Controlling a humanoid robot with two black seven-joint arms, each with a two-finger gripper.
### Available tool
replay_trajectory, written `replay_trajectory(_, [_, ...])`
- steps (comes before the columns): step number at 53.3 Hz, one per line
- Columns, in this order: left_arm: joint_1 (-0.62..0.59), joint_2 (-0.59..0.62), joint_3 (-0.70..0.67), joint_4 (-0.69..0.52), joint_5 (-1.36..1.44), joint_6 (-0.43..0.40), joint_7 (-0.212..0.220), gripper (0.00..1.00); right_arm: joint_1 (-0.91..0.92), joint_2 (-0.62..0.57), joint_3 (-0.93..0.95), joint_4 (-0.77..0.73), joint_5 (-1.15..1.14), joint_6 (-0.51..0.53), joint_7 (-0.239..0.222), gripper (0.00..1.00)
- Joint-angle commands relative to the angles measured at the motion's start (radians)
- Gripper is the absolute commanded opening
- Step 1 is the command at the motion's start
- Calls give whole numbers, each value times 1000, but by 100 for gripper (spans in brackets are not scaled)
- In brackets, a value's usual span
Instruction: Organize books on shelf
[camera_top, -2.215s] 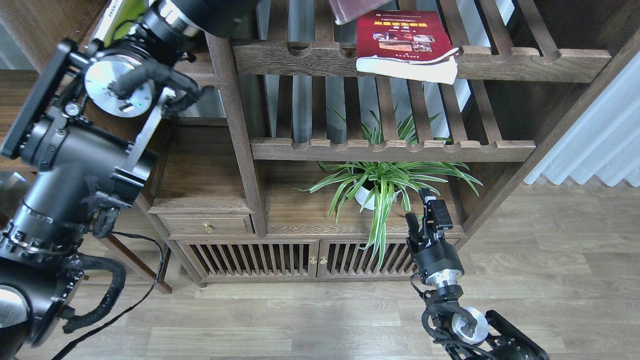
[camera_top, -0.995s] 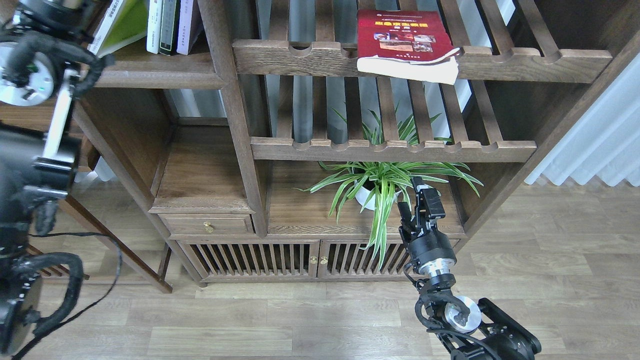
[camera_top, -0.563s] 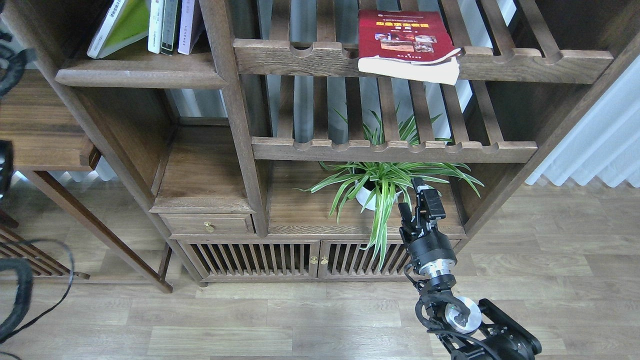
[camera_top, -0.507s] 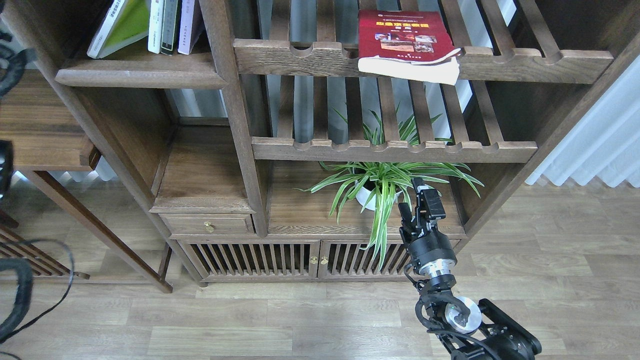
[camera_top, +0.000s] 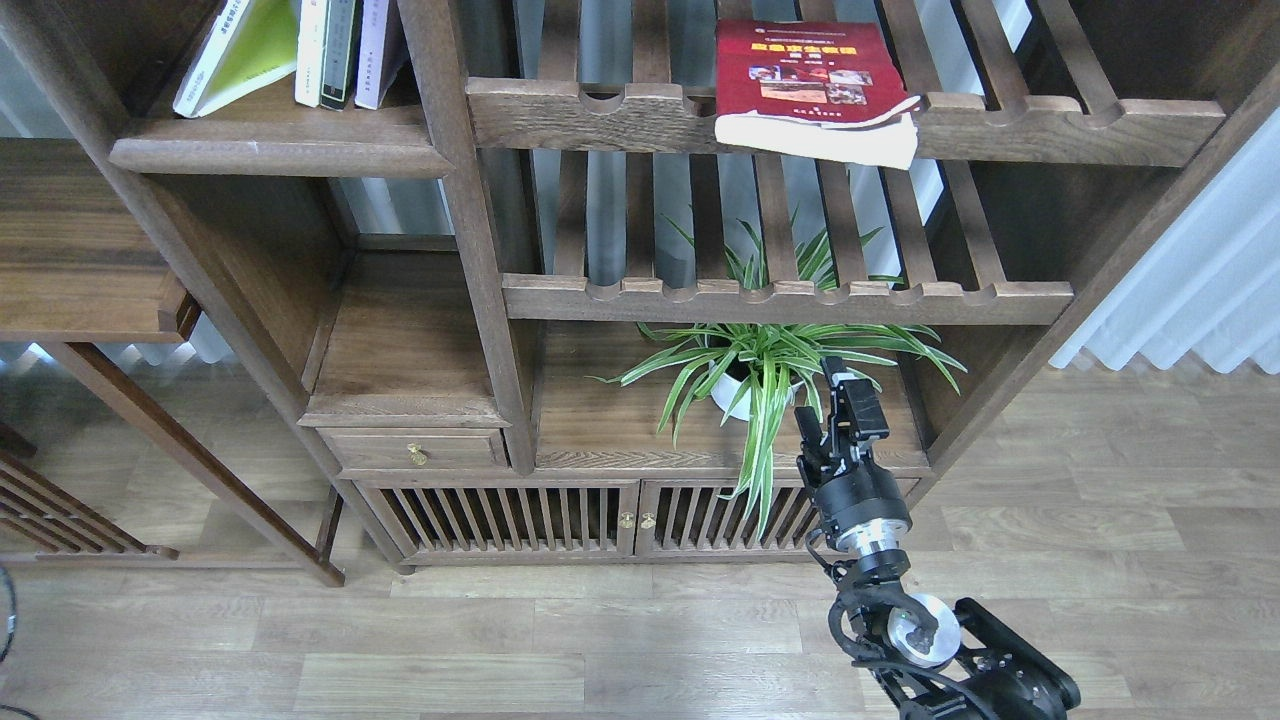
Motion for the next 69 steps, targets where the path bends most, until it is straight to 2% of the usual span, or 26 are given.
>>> replay_trajectory(1, [27, 3, 1, 16, 45, 0, -9, 2, -2, 9, -2, 2, 0, 0, 0, 94])
replay_trajectory(11, [28, -7, 1, 64, 86, 0, -23, 2, -8, 9, -10, 2, 0, 0, 0, 95])
replay_trajectory(27, [28, -38, -1, 59, 171, 0, -56, 0, -9, 9, -54, 6, -1, 0, 0, 95])
replay_trajectory(34, [28, -66, 2, 59, 233, 0, -89, 0, -9, 9, -56, 14, -1, 0, 0, 95])
replay_trajectory(43, [24, -109, -1, 50, 303, 0, -98, 0, -9, 9, -74, 14, 0, 0, 0, 96])
replay_trajectory(48, [19, -115, 2, 51, 341, 0, -121, 0, -11, 9, -89, 6, 0, 0, 0, 97])
replay_trajectory(49, [19, -122, 11, 51, 368, 3, -145, 0, -11, 9, -101, 6, 0, 0, 0, 97])
replay_trajectory(53, [16, -141, 16, 51, 396, 54, -173, 0, -11, 9, -111, 8, 0, 0, 0, 97])
replay_trajectory(69, [-1, -195, 39, 54, 503, 222, -224, 0, -8, 9, -126, 15, 2, 0, -1, 97])
